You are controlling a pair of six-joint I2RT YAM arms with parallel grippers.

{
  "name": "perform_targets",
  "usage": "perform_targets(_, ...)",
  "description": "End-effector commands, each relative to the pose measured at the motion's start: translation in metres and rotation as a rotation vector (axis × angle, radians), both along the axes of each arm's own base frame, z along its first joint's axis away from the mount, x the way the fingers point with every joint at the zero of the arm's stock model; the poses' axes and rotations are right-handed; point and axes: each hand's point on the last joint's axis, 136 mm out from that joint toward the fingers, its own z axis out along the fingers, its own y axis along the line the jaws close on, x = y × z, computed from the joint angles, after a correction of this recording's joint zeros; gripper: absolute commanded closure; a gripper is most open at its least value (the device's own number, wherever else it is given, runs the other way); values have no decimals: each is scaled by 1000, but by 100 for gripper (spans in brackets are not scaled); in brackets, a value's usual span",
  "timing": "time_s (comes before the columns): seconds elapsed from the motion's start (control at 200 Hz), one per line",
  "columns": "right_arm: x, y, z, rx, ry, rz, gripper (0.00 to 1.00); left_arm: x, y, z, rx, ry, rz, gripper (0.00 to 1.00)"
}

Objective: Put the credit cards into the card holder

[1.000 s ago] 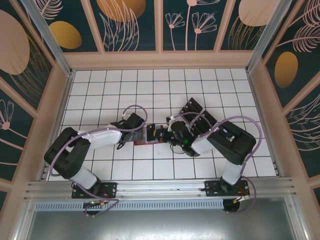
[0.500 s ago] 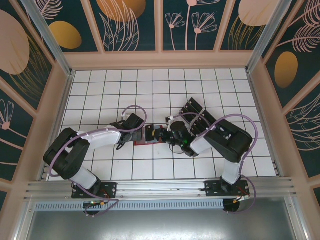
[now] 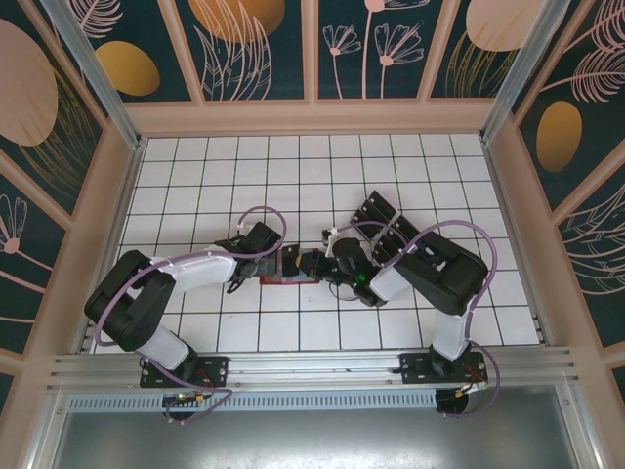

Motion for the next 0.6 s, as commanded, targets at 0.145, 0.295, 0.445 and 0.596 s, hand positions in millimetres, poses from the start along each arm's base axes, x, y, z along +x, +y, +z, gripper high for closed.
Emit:
perform_targets(0.145,2,7,17,64,-23,5,100,-8,10,8,34,20,1,1)
perform_targets(0.295,3,-2,26,61,-40,-17,100,-4,7,28,26,-8,-15,1)
perform_targets(0.445,3,-10,32,35,-60,-37,100,-4,3,39,18,-4,-54,1)
perform_targets(0.596,4,-16,37,18,-72,-59,100,-9,1,40,31,17,-95,1)
